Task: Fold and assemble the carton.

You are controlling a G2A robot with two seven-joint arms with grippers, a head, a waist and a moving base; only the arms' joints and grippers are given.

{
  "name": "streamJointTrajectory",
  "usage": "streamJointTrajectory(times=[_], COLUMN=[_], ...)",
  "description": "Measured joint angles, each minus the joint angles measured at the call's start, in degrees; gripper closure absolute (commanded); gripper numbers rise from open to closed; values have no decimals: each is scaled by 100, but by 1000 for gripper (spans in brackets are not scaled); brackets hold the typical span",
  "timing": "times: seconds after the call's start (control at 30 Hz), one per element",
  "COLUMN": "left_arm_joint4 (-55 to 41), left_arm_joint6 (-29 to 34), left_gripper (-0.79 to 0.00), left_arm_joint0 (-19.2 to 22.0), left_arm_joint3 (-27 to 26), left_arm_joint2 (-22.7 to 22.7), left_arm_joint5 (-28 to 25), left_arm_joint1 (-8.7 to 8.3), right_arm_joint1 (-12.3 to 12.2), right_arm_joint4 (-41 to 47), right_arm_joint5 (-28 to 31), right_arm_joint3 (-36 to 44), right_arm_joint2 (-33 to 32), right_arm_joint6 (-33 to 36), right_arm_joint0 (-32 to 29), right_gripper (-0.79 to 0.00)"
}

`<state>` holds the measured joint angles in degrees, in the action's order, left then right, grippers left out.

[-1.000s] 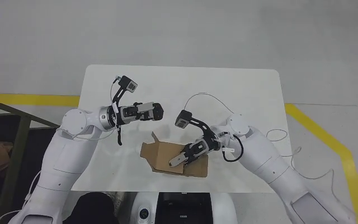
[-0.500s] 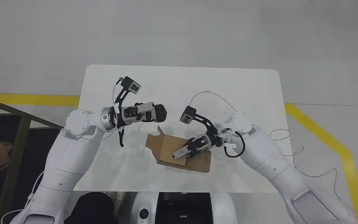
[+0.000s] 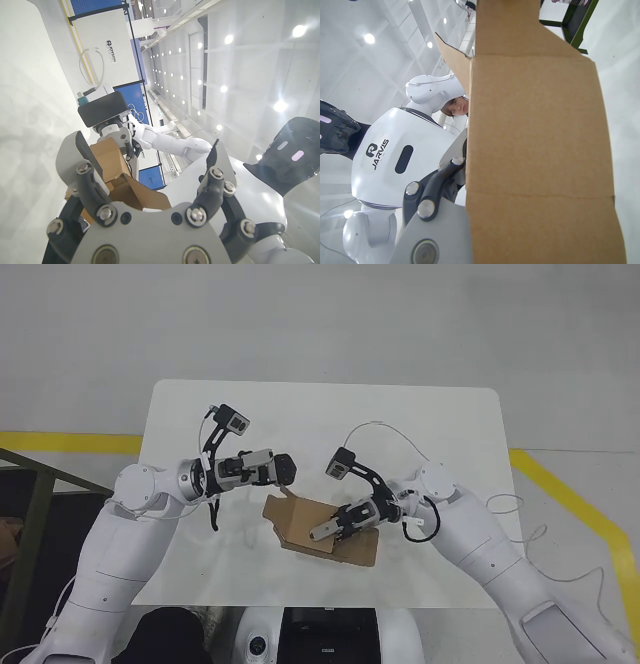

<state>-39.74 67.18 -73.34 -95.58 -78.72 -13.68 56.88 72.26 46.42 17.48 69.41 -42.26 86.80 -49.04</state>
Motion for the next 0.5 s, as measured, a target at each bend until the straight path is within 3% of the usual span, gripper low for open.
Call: streamJointTrajectory(times=[0.5], left_arm_joint4=[-66], left_arm_joint6=[-67], left_gripper=[-785], left_arm_joint0=[-85], left_arm_joint3=[-172], left_arm_joint2=[103], left_arm_joint5=[49], left_arm_joint1=[31], right_arm_joint1=[9], right_arm_joint4=[-226], right_arm_joint5=[150], right_arm_joint3=[-140], right_arm_joint2=[-242], right_arm_joint6=[-150], right_arm_joint0=[49], right_gripper=[0])
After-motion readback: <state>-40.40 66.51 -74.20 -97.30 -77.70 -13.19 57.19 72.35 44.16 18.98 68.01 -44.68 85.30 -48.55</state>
